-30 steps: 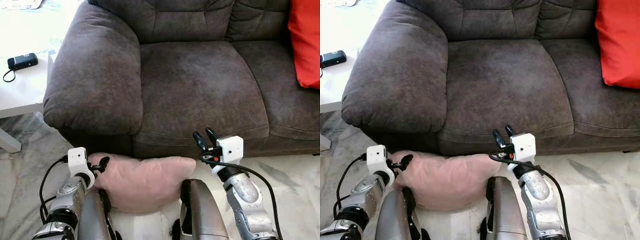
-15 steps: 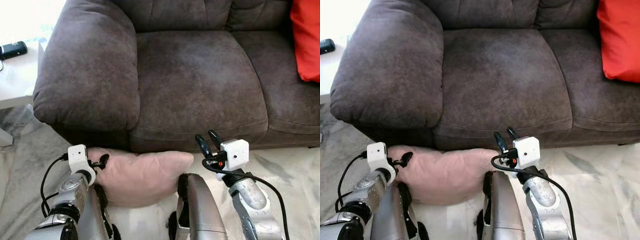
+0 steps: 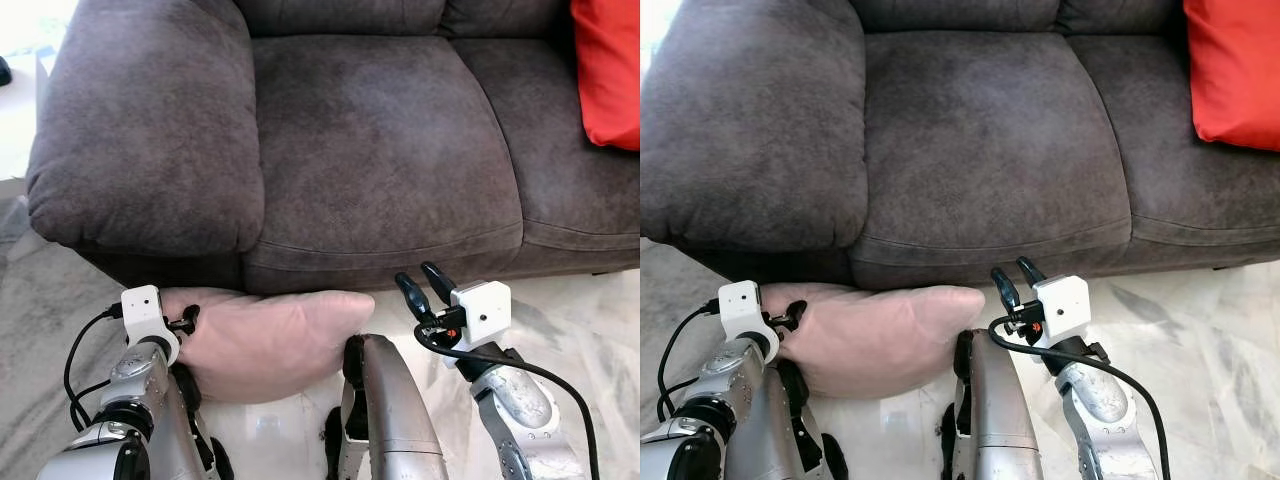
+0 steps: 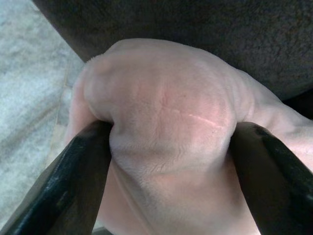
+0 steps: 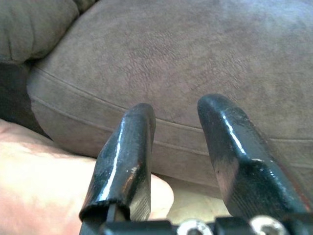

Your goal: Move the pillow to the sofa from floor

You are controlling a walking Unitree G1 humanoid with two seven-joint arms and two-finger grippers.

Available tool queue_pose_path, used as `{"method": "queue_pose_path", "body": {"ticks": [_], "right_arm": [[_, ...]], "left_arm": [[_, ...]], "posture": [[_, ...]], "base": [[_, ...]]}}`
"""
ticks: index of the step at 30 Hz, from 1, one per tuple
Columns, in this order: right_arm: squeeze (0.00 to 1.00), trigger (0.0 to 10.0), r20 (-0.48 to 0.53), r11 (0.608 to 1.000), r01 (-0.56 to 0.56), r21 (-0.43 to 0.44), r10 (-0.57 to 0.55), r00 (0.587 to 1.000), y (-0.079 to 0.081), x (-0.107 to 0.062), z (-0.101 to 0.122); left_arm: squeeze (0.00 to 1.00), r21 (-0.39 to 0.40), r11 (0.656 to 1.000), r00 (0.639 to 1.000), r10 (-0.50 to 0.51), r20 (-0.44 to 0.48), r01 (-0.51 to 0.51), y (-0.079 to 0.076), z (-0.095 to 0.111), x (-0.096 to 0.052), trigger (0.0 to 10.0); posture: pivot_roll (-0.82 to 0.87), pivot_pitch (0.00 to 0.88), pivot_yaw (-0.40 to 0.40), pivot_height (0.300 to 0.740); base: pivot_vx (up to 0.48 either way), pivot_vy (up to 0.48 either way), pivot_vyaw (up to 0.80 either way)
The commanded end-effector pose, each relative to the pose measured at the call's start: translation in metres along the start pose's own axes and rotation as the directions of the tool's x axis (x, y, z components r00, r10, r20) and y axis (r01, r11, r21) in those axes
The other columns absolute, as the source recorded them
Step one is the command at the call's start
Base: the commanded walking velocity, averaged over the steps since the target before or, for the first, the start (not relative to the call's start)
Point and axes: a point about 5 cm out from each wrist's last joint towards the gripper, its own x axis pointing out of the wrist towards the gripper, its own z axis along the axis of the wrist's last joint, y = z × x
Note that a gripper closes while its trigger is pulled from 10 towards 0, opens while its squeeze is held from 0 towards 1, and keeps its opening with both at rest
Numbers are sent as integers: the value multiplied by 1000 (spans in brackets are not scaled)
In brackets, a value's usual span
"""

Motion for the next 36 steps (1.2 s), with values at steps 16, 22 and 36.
{"method": "queue_pose_path", "body": {"ticks": [16, 22, 36], "right_arm": [[0, 10000, 2, 998, 52, 28, -52, 999, -8, -5, 5], [0, 10000, 2, 998, 54, 30, -54, 999, -7, -5, 5], [0, 10000, 5, 998, 59, 32, -59, 998, -7, -3, 4]], "left_arm": [[0, 8, 1000, 999, 23, -36, -23, 7, -11, -3, 0], [0, 6, 1000, 999, 27, -25, -27, 10, -7, -2, 0], [0, 9, 1000, 1000, 16, -8, -16, 10, -3, -2, 0]], "posture": [[-103, 344, -136, 500], [-97, 344, -132, 500], [-93, 340, -128, 500]], "base": [[0, 0, 0], [0, 0, 0], [0, 0, 0]]}}
